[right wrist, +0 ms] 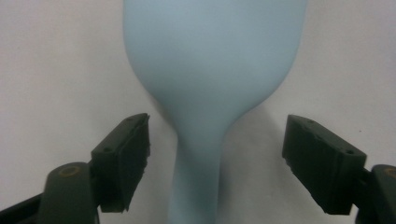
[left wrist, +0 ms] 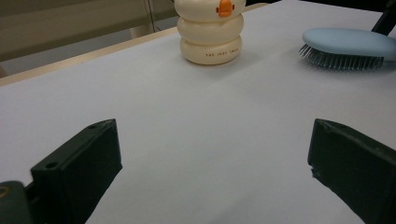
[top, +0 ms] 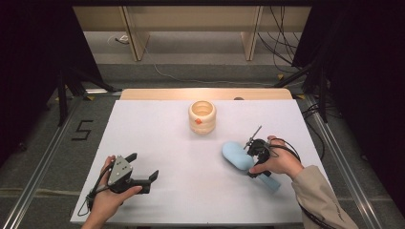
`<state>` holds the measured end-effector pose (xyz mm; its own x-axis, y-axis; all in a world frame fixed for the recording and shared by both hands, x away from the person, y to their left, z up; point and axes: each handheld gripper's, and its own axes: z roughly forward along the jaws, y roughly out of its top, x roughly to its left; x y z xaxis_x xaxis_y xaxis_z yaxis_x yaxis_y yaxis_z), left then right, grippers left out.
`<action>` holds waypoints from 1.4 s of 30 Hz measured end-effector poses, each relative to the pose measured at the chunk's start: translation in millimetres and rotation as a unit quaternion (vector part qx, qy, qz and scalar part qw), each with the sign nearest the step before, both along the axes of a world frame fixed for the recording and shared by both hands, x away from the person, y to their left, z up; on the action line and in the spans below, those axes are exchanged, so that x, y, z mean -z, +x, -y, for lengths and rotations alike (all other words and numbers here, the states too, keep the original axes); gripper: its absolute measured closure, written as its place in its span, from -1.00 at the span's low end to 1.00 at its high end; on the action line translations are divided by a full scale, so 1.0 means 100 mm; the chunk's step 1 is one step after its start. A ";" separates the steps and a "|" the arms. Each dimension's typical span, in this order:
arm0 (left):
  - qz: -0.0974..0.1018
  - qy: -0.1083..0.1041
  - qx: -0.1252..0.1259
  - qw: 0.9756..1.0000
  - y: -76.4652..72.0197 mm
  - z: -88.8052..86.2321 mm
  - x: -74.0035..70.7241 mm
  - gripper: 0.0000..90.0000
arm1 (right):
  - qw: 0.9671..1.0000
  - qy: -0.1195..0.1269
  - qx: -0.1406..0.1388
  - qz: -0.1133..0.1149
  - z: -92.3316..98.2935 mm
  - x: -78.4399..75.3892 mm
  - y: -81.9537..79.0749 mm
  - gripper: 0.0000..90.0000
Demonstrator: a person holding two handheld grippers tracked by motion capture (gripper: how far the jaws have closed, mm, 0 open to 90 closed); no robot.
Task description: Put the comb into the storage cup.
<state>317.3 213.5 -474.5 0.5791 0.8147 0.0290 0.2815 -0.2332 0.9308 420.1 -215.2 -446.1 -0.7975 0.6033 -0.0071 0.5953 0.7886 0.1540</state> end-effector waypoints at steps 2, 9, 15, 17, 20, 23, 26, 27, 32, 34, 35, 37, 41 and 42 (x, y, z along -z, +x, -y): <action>0.000 0.000 0.000 1.000 0.00 0.00 0.00 -0.95 | 1.000 -0.006 -0.002 -0.002 -0.01 0.02 0.00 -0.41; 0.000 0.001 0.000 1.000 0.00 0.00 0.00 -0.95 | 1.000 -0.002 0.000 0.001 -0.03 0.06 0.00 -0.36; 0.000 0.000 -0.001 1.000 0.00 -0.01 0.00 -0.95 | 1.000 0.000 0.003 -0.004 -0.04 0.08 0.00 -0.27; -0.001 0.002 0.000 1.000 0.00 -0.01 0.00 -0.95 | 1.000 -0.006 0.002 -0.008 -0.04 0.10 0.01 -0.22; -0.001 0.001 0.000 1.000 0.00 -0.01 0.00 -0.95 | 1.000 -0.009 -0.001 -0.007 -0.04 0.10 0.01 -0.15; 0.001 0.001 0.000 1.000 0.00 0.00 0.00 -0.95 | 1.000 -0.005 -0.001 -0.008 -0.05 0.10 0.01 -0.12; 0.000 0.001 0.000 1.000 0.00 0.00 0.00 -0.95 | 1.000 -0.010 0.002 -0.005 -0.06 0.10 0.01 -0.08; 0.000 0.001 0.000 1.000 0.00 0.00 0.00 -0.95 | 1.000 -0.013 0.001 -0.004 -0.07 0.10 0.01 -0.08; 0.000 0.000 0.000 1.000 0.00 0.00 0.00 -0.95 | 1.000 -0.017 0.005 -0.004 -0.10 0.10 0.01 -0.03; 0.000 0.000 0.000 1.000 0.00 0.00 0.00 -0.95 | 1.000 -0.017 0.005 -0.004 -0.10 0.09 0.01 -0.01; 0.000 0.000 0.000 1.000 0.00 0.00 0.00 -0.94 | 1.000 -0.017 0.005 -0.004 -0.10 0.09 0.01 -0.01; 0.000 0.000 0.000 1.000 0.00 0.00 0.00 -0.94 | 1.000 -0.015 0.010 -0.004 -0.10 0.09 0.01 0.05; 0.000 0.000 0.000 1.000 0.00 -0.01 0.00 -0.94 | 1.000 -0.018 0.018 -0.005 -0.13 0.09 0.00 0.10; 0.000 0.000 0.000 1.000 0.00 -0.01 0.00 -0.94 | 1.000 -0.022 0.017 -0.006 -0.13 0.09 0.00 0.12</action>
